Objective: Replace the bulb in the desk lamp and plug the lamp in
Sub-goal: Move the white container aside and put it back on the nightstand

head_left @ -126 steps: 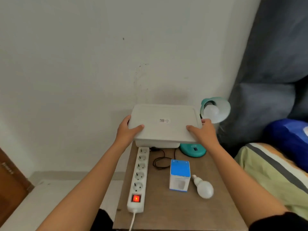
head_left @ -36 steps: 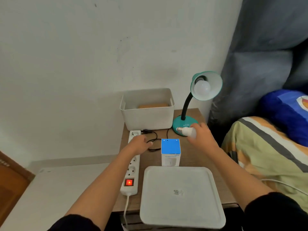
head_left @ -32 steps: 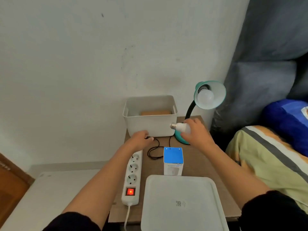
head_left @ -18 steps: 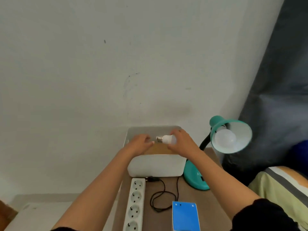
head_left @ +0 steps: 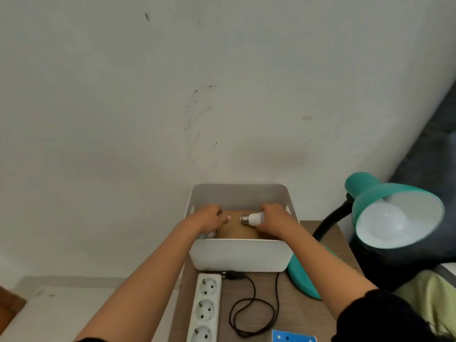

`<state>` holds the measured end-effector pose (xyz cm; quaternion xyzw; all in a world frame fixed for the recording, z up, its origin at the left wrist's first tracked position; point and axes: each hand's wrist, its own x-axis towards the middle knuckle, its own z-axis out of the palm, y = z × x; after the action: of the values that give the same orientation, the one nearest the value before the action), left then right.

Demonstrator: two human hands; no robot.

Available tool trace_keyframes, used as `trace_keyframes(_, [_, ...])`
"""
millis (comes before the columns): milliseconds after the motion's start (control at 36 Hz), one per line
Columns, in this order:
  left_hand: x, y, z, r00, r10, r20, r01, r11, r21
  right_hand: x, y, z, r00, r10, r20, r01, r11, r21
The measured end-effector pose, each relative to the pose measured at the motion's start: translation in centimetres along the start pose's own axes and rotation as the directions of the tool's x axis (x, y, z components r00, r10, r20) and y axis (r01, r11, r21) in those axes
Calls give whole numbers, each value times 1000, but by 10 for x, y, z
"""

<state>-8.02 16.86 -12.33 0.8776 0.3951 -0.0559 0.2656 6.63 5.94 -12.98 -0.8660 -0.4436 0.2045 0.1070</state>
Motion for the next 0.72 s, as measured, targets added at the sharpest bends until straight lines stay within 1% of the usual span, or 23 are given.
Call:
trace_keyframes(139, [-22,12,-13,1000,-3,6,3,1000,3,-23,-5,-17,999,-12,-49,13,1000,13])
trace_keyframes(194, [-37,19,-19,1000,6,-12,-6,1000,4,-40,-6,-28,997,-17,-73,18,1000,15])
trace_keyframes(306, [-76,34,-29,997,49,-60,-48,999,8,-82,-3,-45,985,-39,-169,46,998,38])
trace_keyframes(417, [-121,46,-27,991,87,-101,-88,996,-7,-133,8,-50,970,-47,-237,68,994,80])
trace_keyframes(583, [-194,50,9,979,140,-145,-150,987,-62,-214,41,-34,950,11,-313,17,996,87])
trace_keyframes(722, [-244,41,67,985,118,-124,-131,986,-101,-273,73,-1,942,89,-322,-46,989,139])
